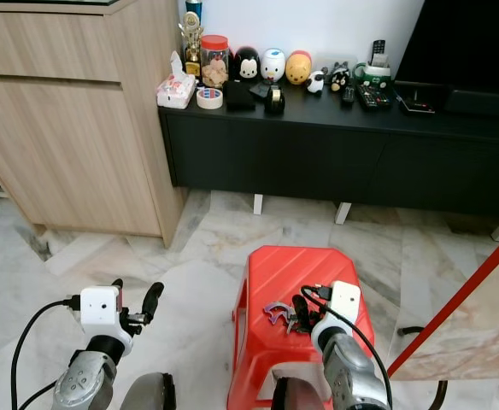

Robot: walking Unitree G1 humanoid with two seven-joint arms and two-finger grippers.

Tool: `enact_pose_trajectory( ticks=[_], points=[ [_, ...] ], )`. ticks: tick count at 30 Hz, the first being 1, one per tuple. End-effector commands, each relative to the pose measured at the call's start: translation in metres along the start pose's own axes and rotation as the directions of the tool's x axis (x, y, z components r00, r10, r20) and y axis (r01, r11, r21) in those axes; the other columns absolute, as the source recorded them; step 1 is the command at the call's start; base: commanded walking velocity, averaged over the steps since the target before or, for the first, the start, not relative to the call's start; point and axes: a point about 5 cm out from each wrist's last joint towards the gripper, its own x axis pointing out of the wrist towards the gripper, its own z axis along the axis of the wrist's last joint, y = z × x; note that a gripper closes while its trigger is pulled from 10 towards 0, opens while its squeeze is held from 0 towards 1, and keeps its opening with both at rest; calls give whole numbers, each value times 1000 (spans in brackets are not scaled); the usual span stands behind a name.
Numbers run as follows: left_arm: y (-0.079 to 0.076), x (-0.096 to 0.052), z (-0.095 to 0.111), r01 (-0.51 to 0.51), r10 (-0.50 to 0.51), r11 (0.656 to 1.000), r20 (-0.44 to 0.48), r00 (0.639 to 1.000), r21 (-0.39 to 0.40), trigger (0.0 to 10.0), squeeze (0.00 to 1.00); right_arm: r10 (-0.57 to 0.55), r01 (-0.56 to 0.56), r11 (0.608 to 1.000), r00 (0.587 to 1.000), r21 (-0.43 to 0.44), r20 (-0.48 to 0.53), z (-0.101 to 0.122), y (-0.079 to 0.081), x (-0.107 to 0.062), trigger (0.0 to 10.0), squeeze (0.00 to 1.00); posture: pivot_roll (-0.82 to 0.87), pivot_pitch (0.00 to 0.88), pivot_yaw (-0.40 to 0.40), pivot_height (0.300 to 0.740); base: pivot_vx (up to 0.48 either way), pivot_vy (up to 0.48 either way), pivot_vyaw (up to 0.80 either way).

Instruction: Hang keys on a hook

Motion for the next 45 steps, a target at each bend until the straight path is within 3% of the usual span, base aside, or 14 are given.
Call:
enact_pose_trajectory(
  ticks=[1,9,14,28,40,45],
  points=[
    [-4,0,-4,15,-15,1000,-26,1000,0,10000,0,-5,5,1000,1000,27,12,6,-1,-4,10000,0,91,0,-93,603,0,0,0],
    [-5,1,-5,14,-14,1000,-28,1000,0,10000,0,-25,29,995,999,96,-44,1,0,-20,10000,0,80,0,-100,603,0,0,0],
    [-6,3,-4,15,-15,1000,-23,1000,-2,10000,0,-22,44,986,990,160,-141,-13,2,-14,10000,0,84,0,-102,603,0,0,0],
    [-5,6,-3,11,-11,1000,-18,1000,-2,10000,0,-89,119,980,979,162,-182,-15,-6,6,10000,0,84,0,-98,603,0,0,0],
    [-3,4,-3,4,-4,1000,-17,1000,3,10000,0,-104,135,970,982,201,-156,-16,-6,12,10000,0,91,0,-95,603,0,0,0],
    [-5,5,-3,8,-8,1000,-17,1000,3,10000,0,-77,94,966,994,242,-78,-9,-6,12,10000,0,88,0,-94,603,0,0,0]
  ],
)
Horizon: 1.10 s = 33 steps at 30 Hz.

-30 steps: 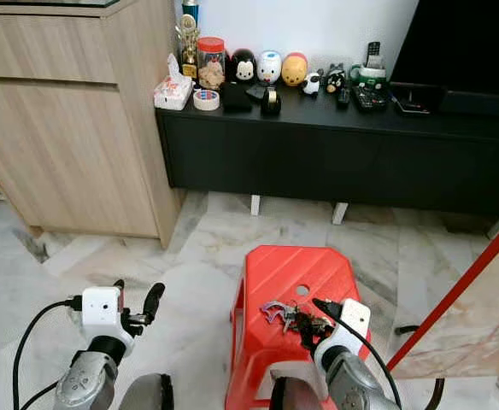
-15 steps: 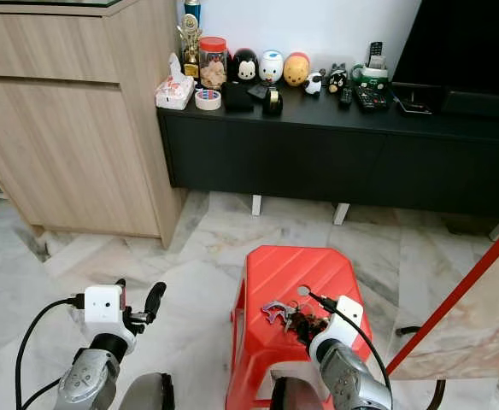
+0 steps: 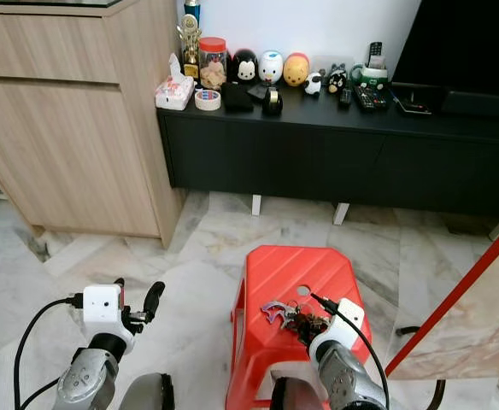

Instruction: Hang keys on a hook

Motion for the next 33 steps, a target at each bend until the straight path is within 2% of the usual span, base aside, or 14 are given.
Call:
enact_pose_trajectory(
  ticks=[1,3,5,7,13,18,19,21,25,27,28,29,31,33],
  points=[
    [-4,0,-1,12,-12,1000,-8,1000,5,10000,0,15,-16,999,999,28,44,7,-1,-1,10000,0,88,0,-94,603,0,0,0],
    [-4,0,-1,12,-12,1000,-8,1000,5,10000,0,37,-39,999,996,21,78,11,1,-1,10000,0,88,0,-94,603,0,0,0],
    [-4,0,-2,10,-10,1000,-8,1000,5,10000,0,29,-26,999,994,-32,108,16,-1,-2,10000,0,88,0,-95,603,0,0,0],
    [-4,1,-2,9,-9,1000,-9,1000,6,10000,0,24,-21,999,992,-26,124,18,-1,-1,10000,0,89,0,-95,603,0,0,0],
    [-4,1,-2,10,-10,1000,-10,1000,7,10000,0,20,-17,999,996,-36,92,19,-1,1,10000,0,89,0,-95,603,0,0,0],
    [-4,1,-3,7,-7,1000,-13,1000,9,10000,0,60,-42,966,996,-256,63,13,2,0,10000,0,94,0,-100,603,0,0,0],
    [-4,1,-3,6,-6,1000,-14,1000,9,10000,0,87,-60,924,995,-378,56,12,4,-1,10000,0,91,0,-99,603,0,0,0],
    [-4,1,-3,5,-5,1000,-16,1000,10,10000,0,130,-92,847,991,-524,37,12,6,-3,10000,0,91,0,-99,603,0,0,0],
    [-4,1,-3,7,-6,1000,-16,1000,10,10000,0,148,-102,827,988,-552,38,16,6,-4,10000,0,84,0,-97,603,0,0,0],
    [-4,1,-3,7,-7,1000,-16,1000,9,10000,0,152,-98,768,988,-633,32,21,4,-4,10000,0,83,0,-97,603,0,0,0],
    [-4,1,-3,7,-7,1000,-16,1000,9,10000,0,152,-98,768,988,-633,32,21,4,-4,10000,0,83,0,-97,603,0,0,0],
    [-4,2,-3,8,-8,1000,-16,1000,9,10000,0,166,-106,708,986,-698,18,24,4,-5,10000,0,84,0,-97,603,0,0,0],
    [-4,2,-3,8,-8,1000,-16,1000,9,10000,0,170,-109,693,985,-712,15,25,4,-5,10000,0,84,0,-96,603,0,0,0],
    [-5,2,-4,10,-10,1000,-21,1000,10,10000,0,195,-135,631,981,-764,-12,28,5,-6,10000,0,87,0,-95,603,0,0,0]
  ],
)
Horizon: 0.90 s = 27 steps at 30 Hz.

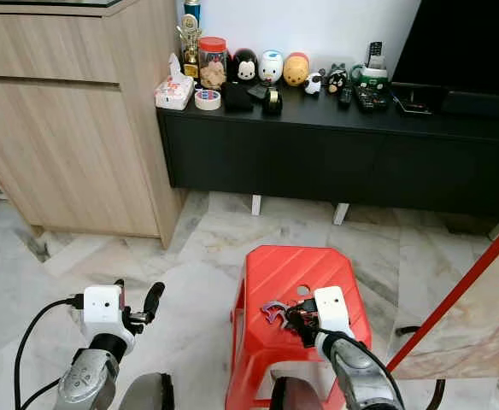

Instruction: Hang keys on a hook

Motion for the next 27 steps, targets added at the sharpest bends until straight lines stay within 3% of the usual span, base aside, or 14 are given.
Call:
enact_pose_trajectory(
  ticks=[1,6,11,27],
  points=[
    [-4,2,-3,13,-13,1000,-16,1000,8,10000,0,29,-27,997,999,-69,35,12,-1,1,10000,0,87,0,-95,603,0,0,0],
    [-3,3,-2,13,-13,1000,-18,1000,11,10000,0,129,-125,980,992,-152,16,10,8,0,10000,0,90,0,-92,603,0,0,0],
    [-2,3,-2,14,-14,1000,-20,1000,14,10000,0,155,-155,965,988,-212,-17,6,10,1,10000,0,88,0,-90,603,0,0,0],
    [-4,4,-2,19,-19,1000,-18,1000,14,10000,0,88,-115,941,991,-318,-99,-7,7,5,10000,0,94,0,-87,603,0,0,0]
  ],
)
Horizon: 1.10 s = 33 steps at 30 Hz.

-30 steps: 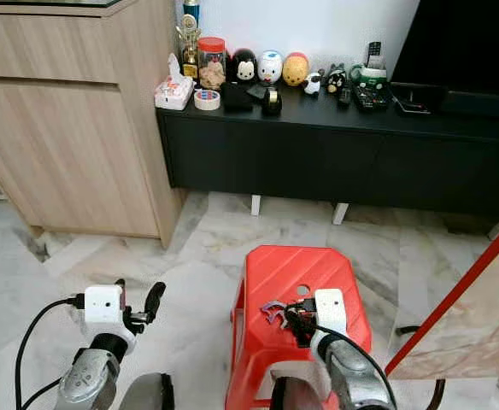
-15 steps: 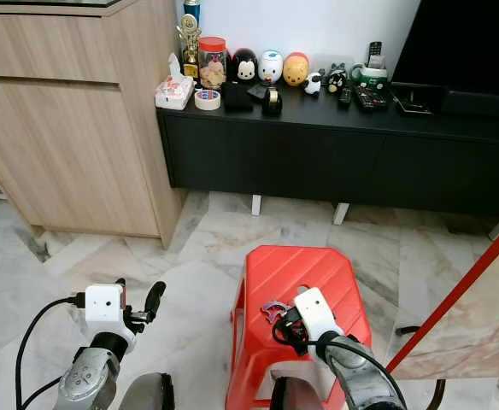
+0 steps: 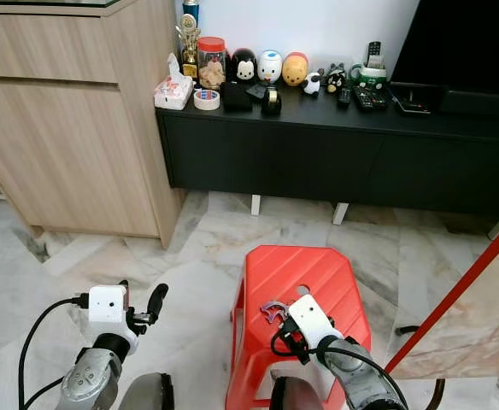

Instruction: Hang keys on a hook

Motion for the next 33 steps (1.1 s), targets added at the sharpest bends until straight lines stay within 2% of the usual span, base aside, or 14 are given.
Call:
enact_pose_trajectory(
  ticks=[1,14,15,16,22,23,24,25,33],
  points=[
    [-1,2,2,4,-4,1000,0,1000,8,10000,0,-37,37,999,999,-27,-22,-1,-6,0,10000,0,94,0,-87,603,0,0,0],
    [-2,2,2,6,-6,1000,-1,1000,8,10000,0,-98,97,995,993,-15,-68,-8,-13,0,10000,0,93,0,-86,603,0,0,0],
    [-2,2,2,6,-6,1000,-1,1000,8,10000,0,-96,95,995,993,-16,-68,-8,-13,0,8667,0,93,0,-86,603,0,0,0],
    [-2,3,2,5,-5,1000,-1,1000,8,10000,0,-97,96,995,993,-16,-69,-8,-13,0,0,0,95,0,-86,603,0,0,0],
    [-2,3,2,4,-4,1000,-2,1000,8,10000,0,-111,110,994,989,-15,-98,-11,-13,0,0,0,95,0,-86,603,0,0,0],
    [-2,3,2,4,-4,1000,-2,1000,8,10000,0,-110,109,994,989,-16,-103,-12,-13,0,2863,0,95,0,-86,603,0,0,0],
    [-2,2,2,4,-4,1000,-2,1000,8,10000,0,-109,108,994,988,-16,-107,-13,-13,0,2863,0,95,0,-86,603,0,0,0],
    [-2,2,2,4,-4,1000,-2,1000,8,10000,0,-108,107,994,988,-19,-109,-13,-13,0,10000,0,95,0,-85,603,0,0,0],
    [-2,2,1,6,-6,1000,-2,1000,8,10000,0,-113,111,994,987,-21,-117,-16,-12,1,10000,0,95,0,-85,603,0,0,0]
  ],
)
